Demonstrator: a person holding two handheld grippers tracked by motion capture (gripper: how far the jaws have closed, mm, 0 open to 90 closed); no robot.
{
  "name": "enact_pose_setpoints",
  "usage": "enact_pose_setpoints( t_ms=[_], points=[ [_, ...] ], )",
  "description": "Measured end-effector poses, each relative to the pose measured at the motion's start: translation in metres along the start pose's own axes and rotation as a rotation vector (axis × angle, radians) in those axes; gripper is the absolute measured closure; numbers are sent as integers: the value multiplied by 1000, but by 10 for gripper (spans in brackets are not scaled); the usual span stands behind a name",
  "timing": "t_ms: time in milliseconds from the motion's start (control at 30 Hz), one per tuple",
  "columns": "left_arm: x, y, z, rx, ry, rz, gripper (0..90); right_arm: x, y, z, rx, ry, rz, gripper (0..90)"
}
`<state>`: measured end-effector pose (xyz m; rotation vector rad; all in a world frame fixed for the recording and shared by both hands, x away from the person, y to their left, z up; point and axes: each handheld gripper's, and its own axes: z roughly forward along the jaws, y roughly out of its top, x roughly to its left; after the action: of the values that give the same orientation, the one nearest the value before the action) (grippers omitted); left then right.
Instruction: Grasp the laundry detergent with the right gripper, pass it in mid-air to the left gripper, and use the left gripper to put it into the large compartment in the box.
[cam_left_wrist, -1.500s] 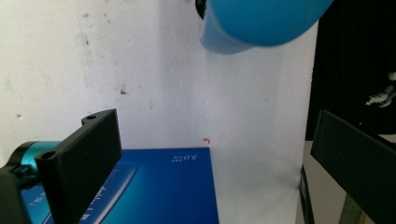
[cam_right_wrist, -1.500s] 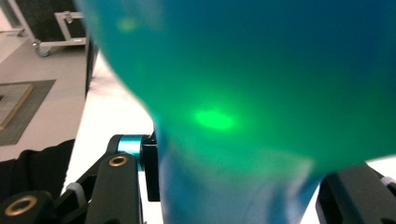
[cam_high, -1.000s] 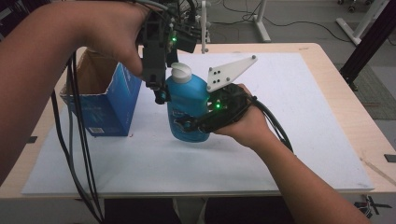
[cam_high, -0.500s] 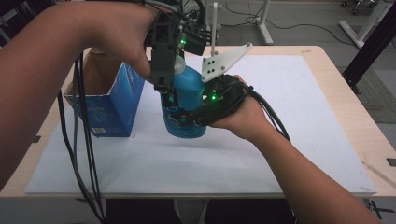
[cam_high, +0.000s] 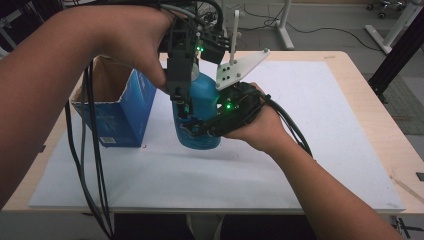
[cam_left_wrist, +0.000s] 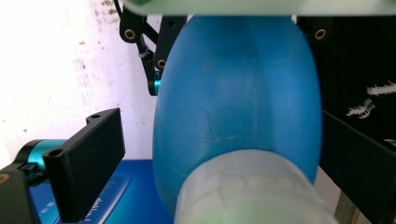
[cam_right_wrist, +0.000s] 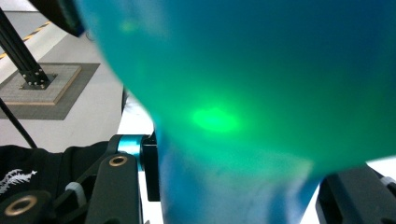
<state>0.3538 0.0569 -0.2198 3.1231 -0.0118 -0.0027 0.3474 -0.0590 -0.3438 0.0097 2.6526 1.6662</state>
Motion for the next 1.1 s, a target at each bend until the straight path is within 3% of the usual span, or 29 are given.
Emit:
enact_pose_setpoints(
  t_ms=[67, 1100],
  points=[
    [0, 0, 0, -2, 0, 2, 101, 0, 0, 0, -2, 1, 2, 462],
    [1, 4, 2, 14, 13, 9, 246, -2, -2, 1, -7, 2, 3, 461]
  ],
)
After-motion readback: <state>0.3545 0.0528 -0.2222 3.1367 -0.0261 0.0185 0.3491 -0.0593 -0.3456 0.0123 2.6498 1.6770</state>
